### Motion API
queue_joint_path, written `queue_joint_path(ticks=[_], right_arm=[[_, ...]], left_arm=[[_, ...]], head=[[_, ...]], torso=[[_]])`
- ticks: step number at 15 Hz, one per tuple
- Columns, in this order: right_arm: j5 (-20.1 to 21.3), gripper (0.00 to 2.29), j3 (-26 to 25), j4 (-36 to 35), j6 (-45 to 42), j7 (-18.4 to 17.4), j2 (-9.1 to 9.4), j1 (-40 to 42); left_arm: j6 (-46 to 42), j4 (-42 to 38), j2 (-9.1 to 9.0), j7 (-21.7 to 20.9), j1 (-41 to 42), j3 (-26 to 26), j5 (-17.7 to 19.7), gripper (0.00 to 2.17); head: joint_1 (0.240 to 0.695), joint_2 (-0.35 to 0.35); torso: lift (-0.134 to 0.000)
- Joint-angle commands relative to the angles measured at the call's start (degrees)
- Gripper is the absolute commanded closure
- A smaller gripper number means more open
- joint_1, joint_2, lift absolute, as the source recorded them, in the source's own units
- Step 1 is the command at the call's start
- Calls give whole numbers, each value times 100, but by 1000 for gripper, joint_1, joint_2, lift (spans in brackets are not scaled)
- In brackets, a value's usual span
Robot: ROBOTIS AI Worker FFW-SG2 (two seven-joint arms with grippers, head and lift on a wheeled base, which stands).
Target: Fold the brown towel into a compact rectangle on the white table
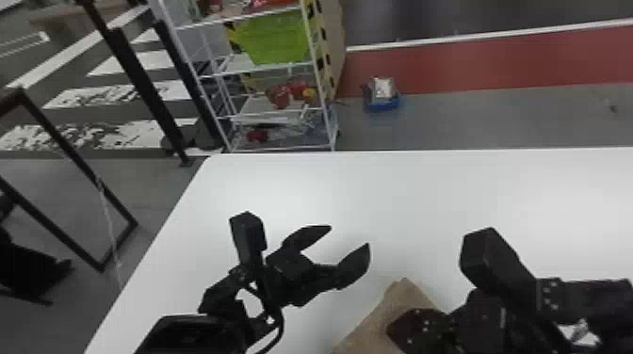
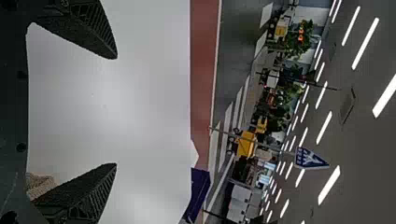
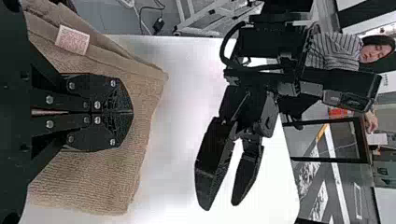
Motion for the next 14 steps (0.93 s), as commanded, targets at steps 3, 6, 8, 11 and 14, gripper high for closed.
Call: queue_joint_path(ticks=[3, 6, 8, 11, 14], right_arm=[[113, 1983, -247, -198, 35, 28, -302, 231], [386, 1983, -168, -13, 17, 28, -338, 284], [421, 1983, -89, 66, 0, 28, -338, 284], [509, 1983, 34, 92, 35, 28, -338, 293], [474, 1983, 131, 180, 17, 28, -346, 337]], left_arm=[[2, -9, -24, -8, 0, -16, -14, 60], [2, -9, -24, 1, -9, -68, -31, 60], [20, -9, -24, 10, -9, -68, -49, 60], [20, -9, -24, 10, -9, -68, -49, 60], [20, 0, -24, 10, -9, -86, -58, 60]], head=[[695, 273], [695, 234], [695, 226], [695, 231], [695, 239]], torso=[[-123], [-123], [-123], [-123], [-123]])
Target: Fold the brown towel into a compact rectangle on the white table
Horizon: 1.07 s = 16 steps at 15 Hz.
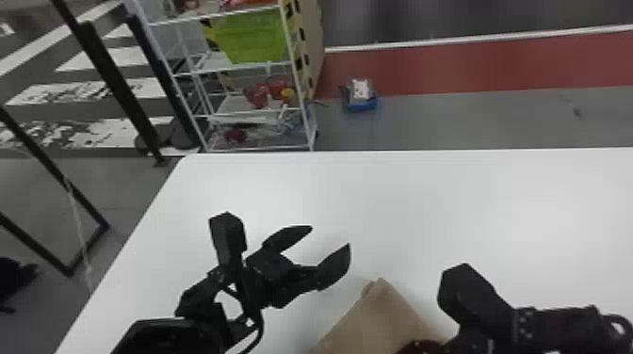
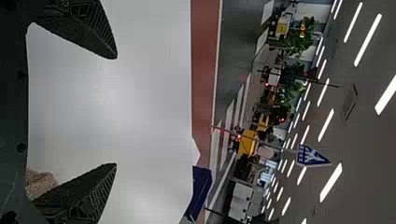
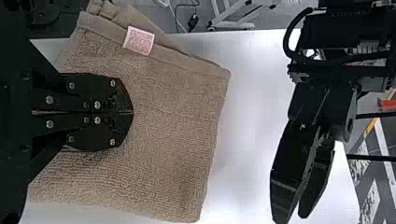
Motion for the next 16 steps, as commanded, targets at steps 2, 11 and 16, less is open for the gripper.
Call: queue_joint_path(ticks=[2, 11, 16], right_arm=[[-84, 1983, -12, -153, 24, 28, -42, 45], [-137, 1983, -425, -820, 253, 28, -438, 511], [-93, 1983, -697, -416, 165, 28, -411, 265]], left_arm=[[17, 4, -24, 0, 0, -9, -26, 60], [17, 30, -24, 0, 9, -70, -26, 60], [17, 57, -24, 0, 9, -123, -34, 60]], head=[[695, 247], [695, 200], [695, 148]], torso=[[-123], [-123], [-123]])
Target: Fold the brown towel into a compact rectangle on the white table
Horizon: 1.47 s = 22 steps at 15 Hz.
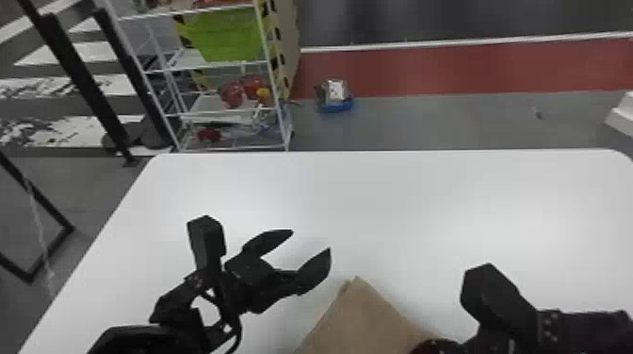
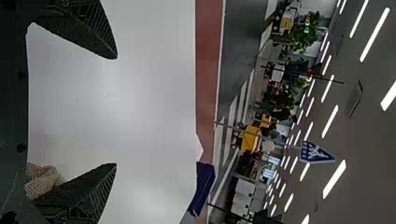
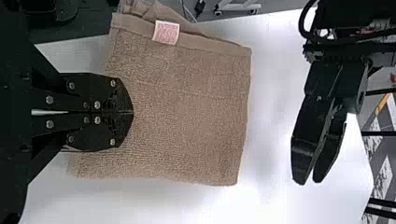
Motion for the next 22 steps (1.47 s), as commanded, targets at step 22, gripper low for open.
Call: queue_joint_path(ticks=[22], right_arm=[[-514, 1983, -975, 666, -280, 28, 331, -995]], left_arm=[[0, -33, -24, -9, 26, 94, 0, 60]], head=[[695, 94]], torso=[[-123]])
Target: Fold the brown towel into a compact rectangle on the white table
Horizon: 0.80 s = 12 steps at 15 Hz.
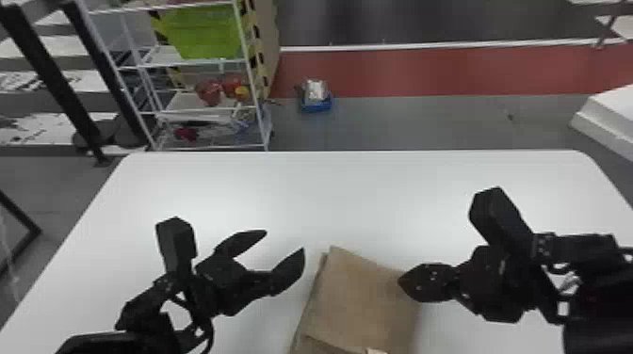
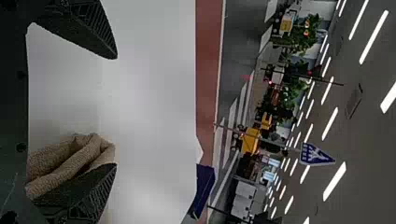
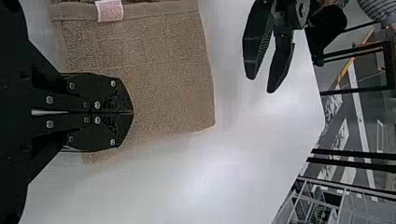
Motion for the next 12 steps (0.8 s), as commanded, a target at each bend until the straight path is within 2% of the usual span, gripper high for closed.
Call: queue_joint_path(ticks=[1, 4, 7, 12], right_arm=[[11, 1983, -80, -127, 20, 28, -111, 143], [99, 1983, -97, -400, 90, 28, -313, 354], [389, 1983, -185, -444, 108, 28, -445, 389], [811, 1983, 105, 40, 73, 28, -410, 152]], left_arm=[[0, 0, -24, -12, 9, 21, 0, 60], [0, -27, -24, -12, 9, 21, 0, 60], [0, -27, -24, -12, 9, 12, 0, 60], [0, -9, -24, -20, 0, 30, 0, 60]], head=[[695, 90], [695, 72], [695, 54], [695, 16]], torso=[[-123], [-123], [-123], [-123]])
